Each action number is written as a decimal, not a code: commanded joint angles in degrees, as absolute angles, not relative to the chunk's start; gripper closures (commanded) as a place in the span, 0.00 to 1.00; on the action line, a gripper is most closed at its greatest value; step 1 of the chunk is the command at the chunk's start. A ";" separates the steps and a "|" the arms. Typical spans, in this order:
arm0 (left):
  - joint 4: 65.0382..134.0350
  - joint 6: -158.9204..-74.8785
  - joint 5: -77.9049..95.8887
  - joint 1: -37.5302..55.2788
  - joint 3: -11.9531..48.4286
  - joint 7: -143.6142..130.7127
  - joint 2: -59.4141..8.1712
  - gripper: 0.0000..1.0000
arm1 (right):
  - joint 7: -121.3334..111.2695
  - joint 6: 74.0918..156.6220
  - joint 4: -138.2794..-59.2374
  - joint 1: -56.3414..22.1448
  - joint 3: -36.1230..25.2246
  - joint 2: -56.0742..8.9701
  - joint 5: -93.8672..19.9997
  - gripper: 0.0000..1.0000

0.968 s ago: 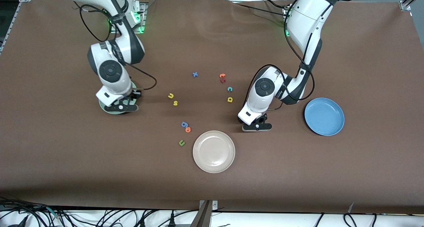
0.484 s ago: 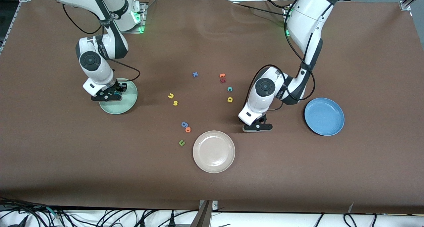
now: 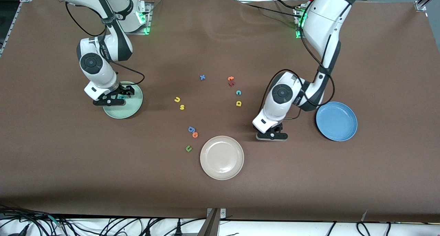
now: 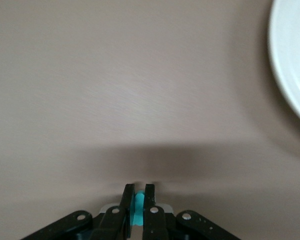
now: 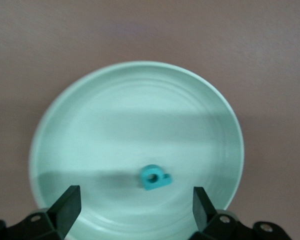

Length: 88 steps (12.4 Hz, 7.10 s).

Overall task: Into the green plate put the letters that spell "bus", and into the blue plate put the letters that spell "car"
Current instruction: 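Drop the teal letter on the blue plate while the right gripper withdraws, then grasp a yellow letter with each of both grippers among the letters, then drop the yellow letter on the green plate while the left gripper carries another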

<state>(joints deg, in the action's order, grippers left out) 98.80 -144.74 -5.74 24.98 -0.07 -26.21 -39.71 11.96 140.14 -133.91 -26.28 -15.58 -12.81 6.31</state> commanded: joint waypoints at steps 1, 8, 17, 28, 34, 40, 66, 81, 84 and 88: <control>99.84 -137.58 -6.33 22.07 0.35 -19.28 -33.85 1.00 | 11.42 127.92 -123.18 -26.80 -12.05 -14.14 -1.47 0.01; 110.38 -131.93 -1.32 14.34 -2.37 1.30 -20.85 0.99 | 34.26 129.09 -107.67 -30.66 -2.64 -26.61 -3.78 0.42; 118.47 -130.17 -0.44 8.09 -8.60 16.61 -15.73 0.92 | 39.81 141.15 -108.28 -35.95 -2.81 -34.54 -3.08 0.46; 120.32 -132.96 0.61 3.43 -8.96 16.52 -22.58 0.92 | 32.74 131.70 -108.02 -35.68 -7.10 -29.46 -2.64 0.88; 119.88 -135.00 5.27 2.99 -9.23 15.38 -24.17 0.56 | 7.94 116.03 -112.40 -35.51 -22.65 -23.03 -3.07 0.88; 117.96 -132.11 4.92 7.98 -8.70 15.21 -18.73 0.39 | 7.73 122.26 -117.78 -33.66 -22.85 -25.84 -3.60 0.00; 102.57 -138.87 4.48 33.48 3.08 -31.90 -35.42 0.15 | 59.68 138.60 -115.75 -38.32 -4.75 -30.59 -3.69 0.67; 104.76 -143.69 1.05 37.00 3.34 -33.84 -38.50 0.15 | 23.41 119.62 -112.84 -37.80 -20.64 -25.31 -2.72 0.75; 104.94 -143.79 1.05 37.00 3.34 -33.84 -38.50 0.26 | 19.78 120.15 -115.31 -37.27 -22.50 -26.10 -2.90 0.69; 104.94 -143.79 1.05 37.00 3.34 -33.75 -38.41 0.57 | 20.30 118.40 -114.18 -36.83 -22.50 -25.40 -2.99 0.00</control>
<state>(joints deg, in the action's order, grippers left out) 104.26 -143.19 2.50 36.60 3.74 -32.54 -38.32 20.64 119.84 -114.84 -36.84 -22.55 -26.51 -3.03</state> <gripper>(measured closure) 0.515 0.463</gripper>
